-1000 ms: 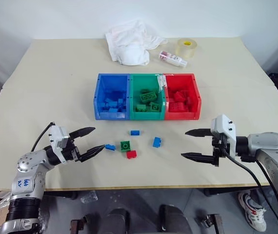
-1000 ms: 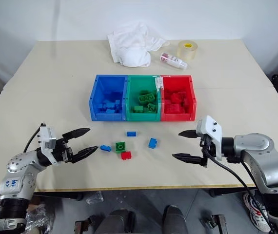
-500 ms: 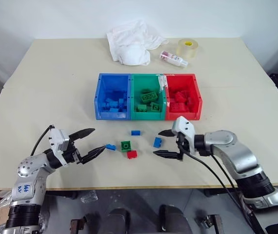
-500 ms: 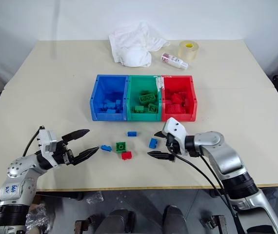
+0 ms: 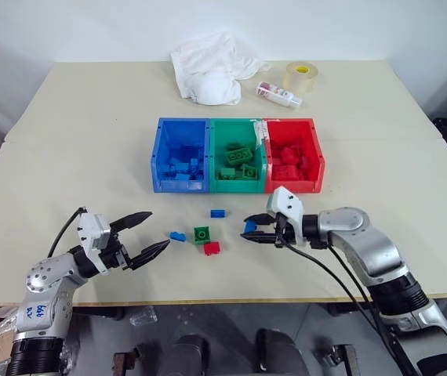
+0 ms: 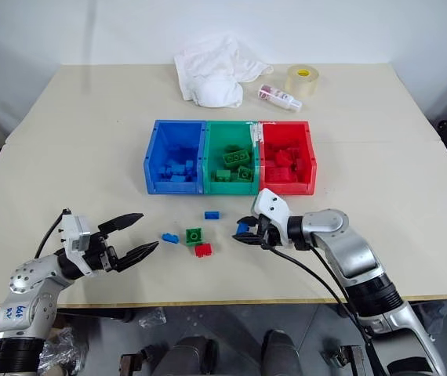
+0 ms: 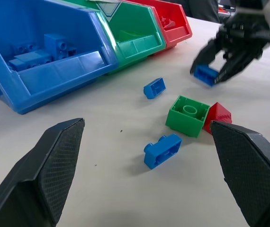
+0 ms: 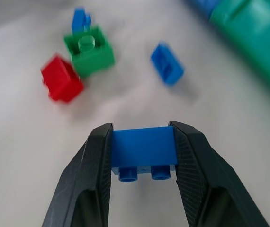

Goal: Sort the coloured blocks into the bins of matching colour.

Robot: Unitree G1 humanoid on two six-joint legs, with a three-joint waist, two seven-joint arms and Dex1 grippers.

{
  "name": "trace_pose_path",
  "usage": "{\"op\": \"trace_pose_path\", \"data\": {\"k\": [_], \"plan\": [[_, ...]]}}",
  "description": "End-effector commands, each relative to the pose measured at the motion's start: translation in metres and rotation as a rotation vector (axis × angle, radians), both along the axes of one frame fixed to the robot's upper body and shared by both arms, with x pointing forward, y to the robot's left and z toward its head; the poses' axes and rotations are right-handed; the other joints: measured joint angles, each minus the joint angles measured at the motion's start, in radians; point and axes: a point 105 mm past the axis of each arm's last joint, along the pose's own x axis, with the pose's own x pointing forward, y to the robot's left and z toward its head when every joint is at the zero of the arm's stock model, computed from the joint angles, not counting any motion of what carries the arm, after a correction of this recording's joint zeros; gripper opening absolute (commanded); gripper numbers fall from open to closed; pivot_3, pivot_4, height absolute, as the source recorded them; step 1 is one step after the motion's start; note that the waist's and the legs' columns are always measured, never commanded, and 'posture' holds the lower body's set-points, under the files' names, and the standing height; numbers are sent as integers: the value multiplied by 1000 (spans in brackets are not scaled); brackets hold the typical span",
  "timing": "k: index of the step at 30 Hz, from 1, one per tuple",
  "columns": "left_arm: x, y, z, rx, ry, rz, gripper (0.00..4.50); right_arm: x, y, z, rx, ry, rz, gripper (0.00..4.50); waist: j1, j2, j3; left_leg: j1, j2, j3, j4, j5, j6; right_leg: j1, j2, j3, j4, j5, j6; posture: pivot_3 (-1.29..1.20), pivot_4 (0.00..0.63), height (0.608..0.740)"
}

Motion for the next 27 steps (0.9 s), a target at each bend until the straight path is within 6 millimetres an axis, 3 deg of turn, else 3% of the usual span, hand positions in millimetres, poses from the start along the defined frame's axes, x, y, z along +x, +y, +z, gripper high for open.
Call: {"op": "trace_pose_path", "data": {"k": [1,13,16,22,27], "plan": [[2,1,10,-5,-46,-5,4500,9,17,44,102,-115,19,1440,-5,0,0,0,0,0,0,0,0,0,0,0,0,0,0,0,150,740],[4,-4,10,-20,-68,4,4500,68,102,86,188,-243,-2,1440,-41,0,0,0,0,-2,-2,0,-1,-2,0,-1,4,0,0,0,150,740],[1,-4,9,-25,-70,17,4500,84,114,90,204,-243,-63,2359,-51,0,0,0,-1,-3,-2,0,-1,-2,0,-1,5,0,-1,0,150,740],[-2,-3,8,-27,-67,33,4500,80,117,94,235,-258,-10,4345,-55,1,0,0,-1,-4,-3,0,-1,-2,0,-1,5,0,-1,0,150,740],[-1,-4,8,-29,-64,30,4500,64,97,90,241,-268,76,4430,-51,1,0,0,-1,-5,-3,0,-1,-2,0,-1,5,0,-1,0,150,740]]}}
